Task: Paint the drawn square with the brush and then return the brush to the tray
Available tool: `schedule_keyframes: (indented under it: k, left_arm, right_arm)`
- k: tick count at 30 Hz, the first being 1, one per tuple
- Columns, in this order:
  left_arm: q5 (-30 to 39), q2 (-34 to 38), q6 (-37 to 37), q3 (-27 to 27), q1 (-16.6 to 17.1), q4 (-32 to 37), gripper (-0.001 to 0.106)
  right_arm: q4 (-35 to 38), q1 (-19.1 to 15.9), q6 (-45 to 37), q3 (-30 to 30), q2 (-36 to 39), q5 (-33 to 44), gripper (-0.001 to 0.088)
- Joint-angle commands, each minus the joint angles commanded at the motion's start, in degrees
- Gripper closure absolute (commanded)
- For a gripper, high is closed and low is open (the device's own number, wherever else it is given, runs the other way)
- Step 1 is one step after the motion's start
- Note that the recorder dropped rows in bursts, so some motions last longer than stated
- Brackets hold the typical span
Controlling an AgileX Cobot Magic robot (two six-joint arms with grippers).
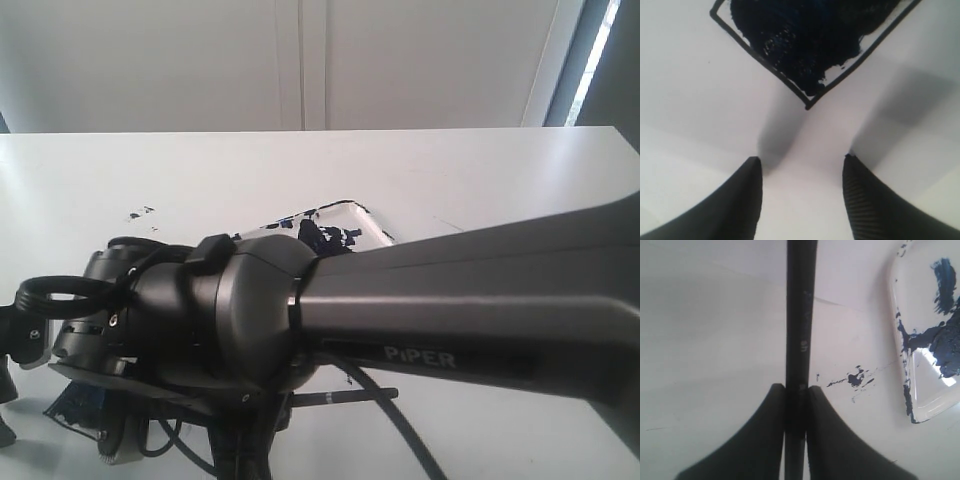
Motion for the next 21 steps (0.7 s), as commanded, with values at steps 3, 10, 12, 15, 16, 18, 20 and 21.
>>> schedule_keyframes:
  k: [3, 10, 12, 15, 16, 18, 20, 21]
  left_arm:
    - [0.00, 0.00, 0.00, 0.00, 0.00, 0.00, 0.055]
    - [0.00, 0.00, 0.00, 0.00, 0.00, 0.00, 0.055]
    - [0.00, 0.00, 0.00, 0.00, 0.00, 0.00, 0.055]
    - [0.00, 0.00, 0.00, 0.00, 0.00, 0.00, 0.055]
    - [0.00, 0.00, 0.00, 0.00, 0.00, 0.00, 0.055]
    - [0.00, 0.00, 0.00, 0.00, 0.00, 0.00, 0.055]
    - [0.00, 0.00, 0.00, 0.00, 0.00, 0.00, 0.055]
    - [0.00, 0.00, 0.00, 0.00, 0.00, 0.00, 0.055]
  right_arm:
    - [-0.12, 0.00, 1.10, 0.00, 0.00, 0.00, 0.0868]
    - [-0.99, -0.70, 2.94, 0.00, 0.00, 0.00, 0.0868]
    - [-0.99, -1.11, 3.03, 0.00, 0.10, 0.00, 0.0868]
    - [-0.99, -1.66, 3.34, 0.00, 0.10, 0.00, 0.0868]
    - [-0.99, -1.66, 3.34, 0.00, 0.10, 0.00, 0.0868]
    - [-1.25, -1.66, 3.36, 0.00, 0.10, 0.00, 0.0868]
    - [-1.33, -1.66, 3.36, 0.00, 0.10, 0.00, 0.0868]
    - [-1.33, -1.66, 3.36, 0.00, 0.10, 0.00, 0.0868]
